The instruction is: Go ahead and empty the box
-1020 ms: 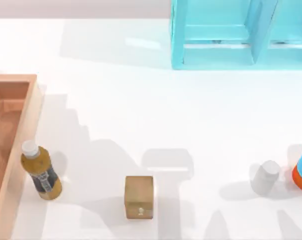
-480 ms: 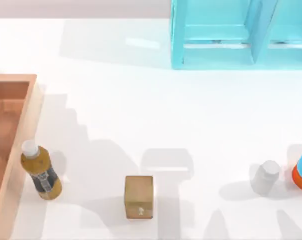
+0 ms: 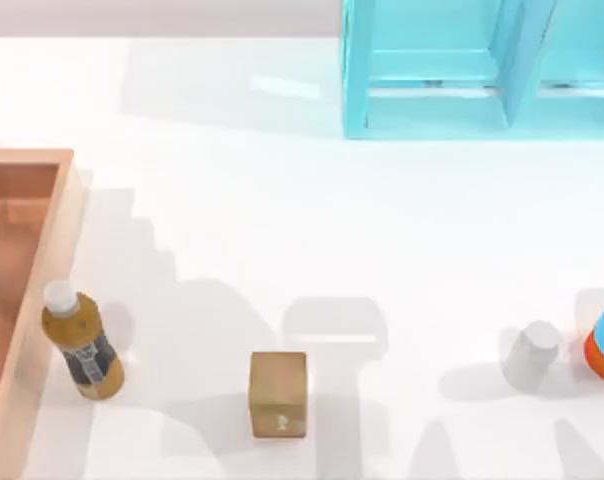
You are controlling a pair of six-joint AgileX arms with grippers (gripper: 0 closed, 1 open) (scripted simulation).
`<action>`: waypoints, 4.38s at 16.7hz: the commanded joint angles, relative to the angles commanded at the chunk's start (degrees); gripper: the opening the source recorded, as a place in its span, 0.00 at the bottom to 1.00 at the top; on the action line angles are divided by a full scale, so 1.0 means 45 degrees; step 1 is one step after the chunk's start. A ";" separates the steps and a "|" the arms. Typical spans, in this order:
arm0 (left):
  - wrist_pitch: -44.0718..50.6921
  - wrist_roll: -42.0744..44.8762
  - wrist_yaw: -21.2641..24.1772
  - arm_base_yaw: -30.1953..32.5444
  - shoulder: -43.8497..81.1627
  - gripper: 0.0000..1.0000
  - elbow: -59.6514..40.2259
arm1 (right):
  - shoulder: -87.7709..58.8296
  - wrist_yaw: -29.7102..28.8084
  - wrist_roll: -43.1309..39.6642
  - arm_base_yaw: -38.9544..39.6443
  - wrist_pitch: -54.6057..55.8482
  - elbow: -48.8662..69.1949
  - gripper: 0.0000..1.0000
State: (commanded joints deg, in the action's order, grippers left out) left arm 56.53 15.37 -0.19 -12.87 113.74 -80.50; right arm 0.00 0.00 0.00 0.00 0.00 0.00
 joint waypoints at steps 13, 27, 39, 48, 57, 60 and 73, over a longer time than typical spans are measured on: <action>0.2634 -0.0503 -0.1379 0.1267 -0.1528 0.00 -0.3870 | 0.0000 0.0000 0.0000 0.0000 0.0000 0.0000 1.00; 0.6376 -0.0040 -0.0036 0.0138 -0.0614 0.00 -0.5842 | 0.0000 0.0000 0.0000 0.0000 0.0000 0.0000 1.00; 0.3578 -0.6815 0.0094 0.6951 0.1419 0.00 -0.5184 | 0.0000 0.0000 0.0000 0.0000 0.0000 0.0000 1.00; 0.2826 -0.7690 0.0096 0.7815 0.1816 0.00 -0.4643 | 0.0000 0.0000 0.0000 0.0000 0.0000 0.0000 1.00; 0.0926 -0.7698 0.0086 0.7835 0.2175 0.00 -0.3140 | 0.0000 0.0000 0.0000 0.0000 0.0000 0.0000 1.00; 0.0926 -0.7698 0.0086 0.7835 0.2175 0.15 -0.3140 | 0.0000 0.0000 0.0000 0.0000 0.0000 0.0000 1.00; 0.0926 -0.7698 0.0086 0.7835 0.2175 1.00 -0.3140 | 0.0000 0.0000 0.0000 0.0000 0.0000 0.0000 1.00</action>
State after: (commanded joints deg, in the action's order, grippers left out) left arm 60.70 -19.27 0.19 22.39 123.53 -94.63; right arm 0.00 0.00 0.00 0.00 0.00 0.00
